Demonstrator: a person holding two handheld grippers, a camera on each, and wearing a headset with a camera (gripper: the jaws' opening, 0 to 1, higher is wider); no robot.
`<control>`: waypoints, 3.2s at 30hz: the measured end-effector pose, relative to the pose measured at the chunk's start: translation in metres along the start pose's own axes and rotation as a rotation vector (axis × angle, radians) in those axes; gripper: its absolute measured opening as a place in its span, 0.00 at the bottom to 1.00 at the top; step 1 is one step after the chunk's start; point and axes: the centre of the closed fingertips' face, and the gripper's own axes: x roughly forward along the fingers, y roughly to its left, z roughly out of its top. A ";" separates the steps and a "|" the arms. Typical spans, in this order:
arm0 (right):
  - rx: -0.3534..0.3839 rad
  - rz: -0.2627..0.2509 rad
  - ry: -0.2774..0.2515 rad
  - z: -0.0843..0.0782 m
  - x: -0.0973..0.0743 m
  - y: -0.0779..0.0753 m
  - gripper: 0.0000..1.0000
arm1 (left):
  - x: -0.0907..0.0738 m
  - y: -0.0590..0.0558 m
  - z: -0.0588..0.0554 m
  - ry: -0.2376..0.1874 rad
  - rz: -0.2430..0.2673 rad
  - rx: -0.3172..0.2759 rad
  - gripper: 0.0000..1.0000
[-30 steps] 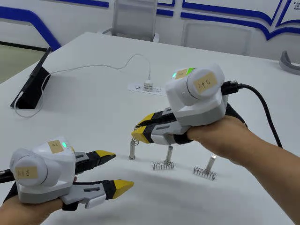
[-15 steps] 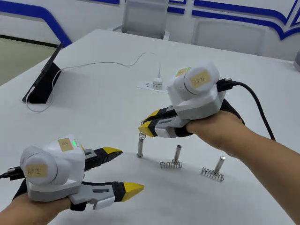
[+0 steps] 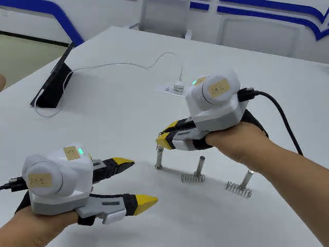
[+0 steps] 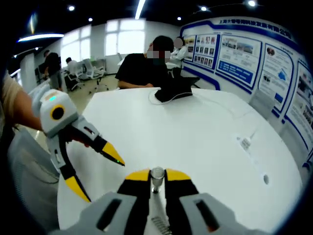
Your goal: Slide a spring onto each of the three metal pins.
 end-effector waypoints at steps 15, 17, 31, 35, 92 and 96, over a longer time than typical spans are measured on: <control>0.044 -0.004 0.031 -0.021 0.017 -0.004 0.12 | 0.000 0.003 -0.001 0.007 0.000 -0.001 0.57; 0.044 -0.006 0.037 -0.025 0.019 -0.003 0.12 | 0.001 0.003 -0.001 0.009 -0.001 -0.002 0.57; 0.050 -0.020 0.065 -0.037 0.030 -0.004 0.12 | 0.001 0.002 -0.001 0.012 -0.009 -0.001 0.57; 0.050 -0.020 0.076 -0.041 0.033 -0.003 0.12 | 0.002 0.003 -0.002 0.014 -0.009 -0.001 0.57; 0.036 -0.092 -0.021 -0.052 -0.068 0.020 0.22 | 0.009 -0.012 0.010 0.009 -0.039 0.043 0.56; 0.042 -0.098 -0.023 -0.056 -0.074 0.023 0.22 | 0.011 -0.015 0.010 0.011 -0.047 0.047 0.56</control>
